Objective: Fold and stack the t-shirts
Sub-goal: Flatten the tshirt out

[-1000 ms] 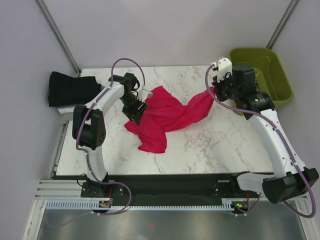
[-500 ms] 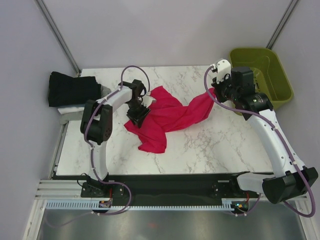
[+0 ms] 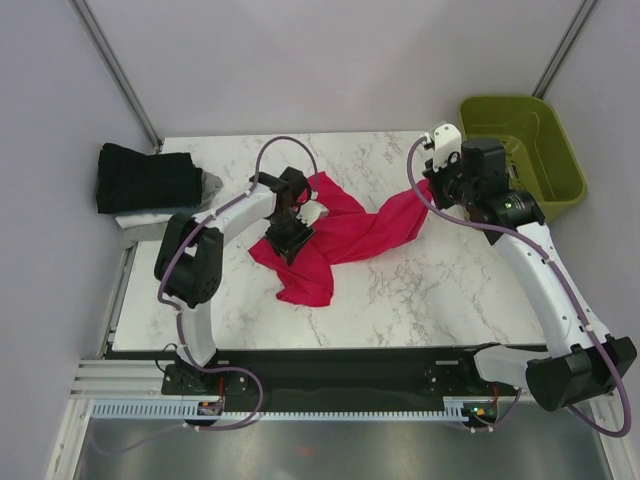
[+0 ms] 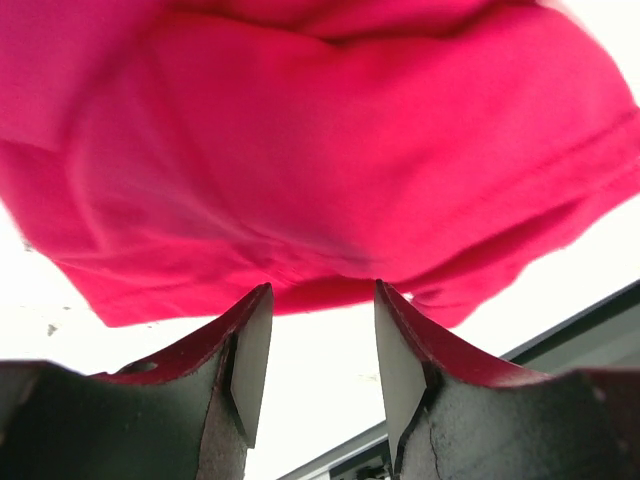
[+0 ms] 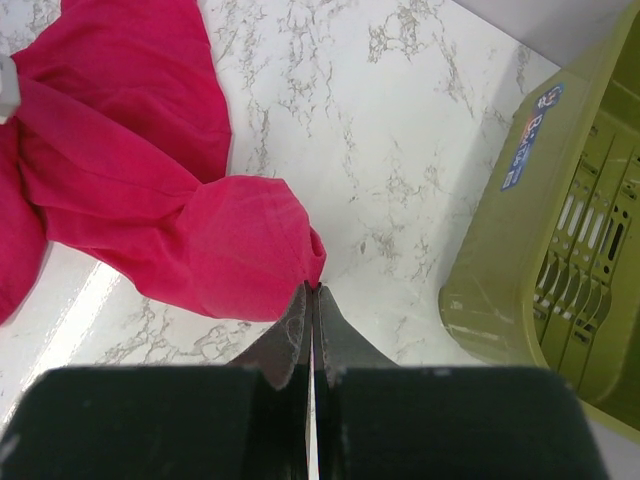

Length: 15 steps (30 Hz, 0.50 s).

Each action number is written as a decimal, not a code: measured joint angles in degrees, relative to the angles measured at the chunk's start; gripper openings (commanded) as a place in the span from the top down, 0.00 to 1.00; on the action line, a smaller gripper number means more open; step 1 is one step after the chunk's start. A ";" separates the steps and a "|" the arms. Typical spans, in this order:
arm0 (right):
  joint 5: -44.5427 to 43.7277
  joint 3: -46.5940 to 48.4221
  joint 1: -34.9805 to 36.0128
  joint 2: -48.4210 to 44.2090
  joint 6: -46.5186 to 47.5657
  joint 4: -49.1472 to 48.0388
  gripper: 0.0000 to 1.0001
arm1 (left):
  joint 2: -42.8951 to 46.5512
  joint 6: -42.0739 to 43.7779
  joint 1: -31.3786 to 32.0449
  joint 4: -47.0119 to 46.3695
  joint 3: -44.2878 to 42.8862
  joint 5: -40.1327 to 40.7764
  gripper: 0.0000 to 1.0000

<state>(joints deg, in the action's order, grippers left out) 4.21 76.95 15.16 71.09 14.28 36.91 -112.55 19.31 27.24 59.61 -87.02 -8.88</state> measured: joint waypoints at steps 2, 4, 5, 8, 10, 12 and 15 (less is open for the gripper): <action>0.00 -0.50 0.00 -0.26 0.02 -0.02 1.00 | 1.75 -0.26 1.05 -0.02 1.75 0.02 0.47; 0.00 -0.81 0.00 -0.50 0.02 -0.02 1.00 | 2.62 -0.42 1.60 0.11 3.43 0.02 0.47; 0.00 -0.85 -0.02 -0.57 0.02 -0.02 1.00 | 2.67 -0.44 1.64 0.09 3.98 0.02 0.47; -0.02 -0.92 -0.02 -0.79 0.02 -0.04 1.00 | 2.64 -0.59 1.53 0.26 5.51 0.35 0.47; 0.00 -0.94 0.00 -0.81 0.02 -0.07 1.00 | 2.45 -0.98 1.44 -0.07 5.57 0.50 0.47; 0.00 -0.94 0.00 -0.81 0.02 -0.07 1.00 | 1.97 -1.84 1.44 -1.01 5.40 1.33 0.47; 0.00 -0.94 0.00 -0.81 0.02 -0.07 1.00 | 0.52 -2.71 1.44 -1.92 4.48 1.75 0.47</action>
<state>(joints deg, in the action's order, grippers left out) 4.21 76.01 15.16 70.28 14.31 36.84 -112.03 16.60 28.69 57.69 -82.54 -7.14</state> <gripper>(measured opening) 0.008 0.526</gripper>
